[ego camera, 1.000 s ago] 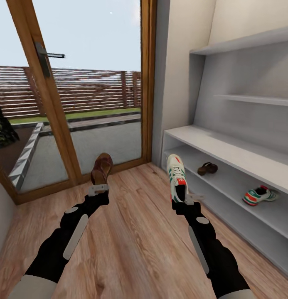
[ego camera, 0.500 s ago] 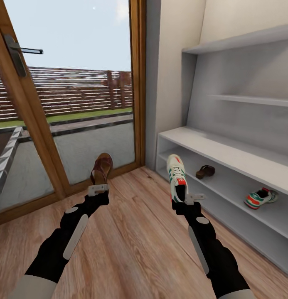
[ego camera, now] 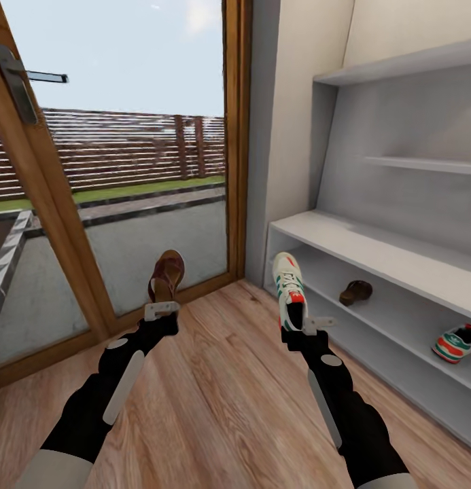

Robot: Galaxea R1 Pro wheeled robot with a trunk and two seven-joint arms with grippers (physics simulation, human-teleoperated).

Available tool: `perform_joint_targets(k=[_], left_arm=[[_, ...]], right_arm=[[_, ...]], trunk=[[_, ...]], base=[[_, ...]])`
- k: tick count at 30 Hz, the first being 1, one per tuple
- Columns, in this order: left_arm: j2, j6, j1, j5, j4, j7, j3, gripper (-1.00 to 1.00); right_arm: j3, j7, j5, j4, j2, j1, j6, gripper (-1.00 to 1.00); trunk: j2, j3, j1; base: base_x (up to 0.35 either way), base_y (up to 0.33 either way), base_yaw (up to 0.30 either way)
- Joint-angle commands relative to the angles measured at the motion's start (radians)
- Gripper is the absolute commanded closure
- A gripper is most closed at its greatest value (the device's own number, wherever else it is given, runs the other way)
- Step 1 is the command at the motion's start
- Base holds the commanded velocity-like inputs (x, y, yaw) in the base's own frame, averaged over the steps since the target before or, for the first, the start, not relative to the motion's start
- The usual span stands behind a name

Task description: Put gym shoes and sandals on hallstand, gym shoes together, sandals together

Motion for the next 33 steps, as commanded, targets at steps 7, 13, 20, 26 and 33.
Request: perform_joint_targets(k=[7,13,20,26,33], left_arm=[[0.001,0.004,0.0,0.007,-0.002,0.006,-0.002,1.0],[0.001,0.004,0.0,0.007,-0.002,0.006,-0.002,1.0],[0.001,0.004,0.0,0.007,0.0,0.005,-0.002,1.0],[0.001,0.004,0.0,0.006,0.012,0.005,-0.002,1.0],[0.001,0.004,0.0,0.006,0.012,0.005,-0.002,1.0]], right_arm=[[0.002,-0.005,0.001,-0.001,0.0,-0.001,0.006,1.0],[0.002,-0.005,0.001,-0.001,0.0,-0.001,0.006,1.0],[0.002,-0.005,0.001,-0.001,0.0,-0.001,0.006,1.0],[0.002,-0.005,0.001,-0.001,0.0,-0.001,0.007,1.0],[0.002,-0.005,0.001,-0.001,0.0,-0.001,0.006,1.0]], trunk=[[0.0,-0.001,0.0],[0.0,-0.001,0.0],[0.0,-0.001,0.0],[0.0,-0.001,0.0],[0.0,-0.001,0.0]], base=[[0.284,0.224,-0.239],[0.254,0.257,-0.265],[0.236,0.276,-0.266],[0.198,0.17,-0.266],[0.027,0.019,-0.266]])
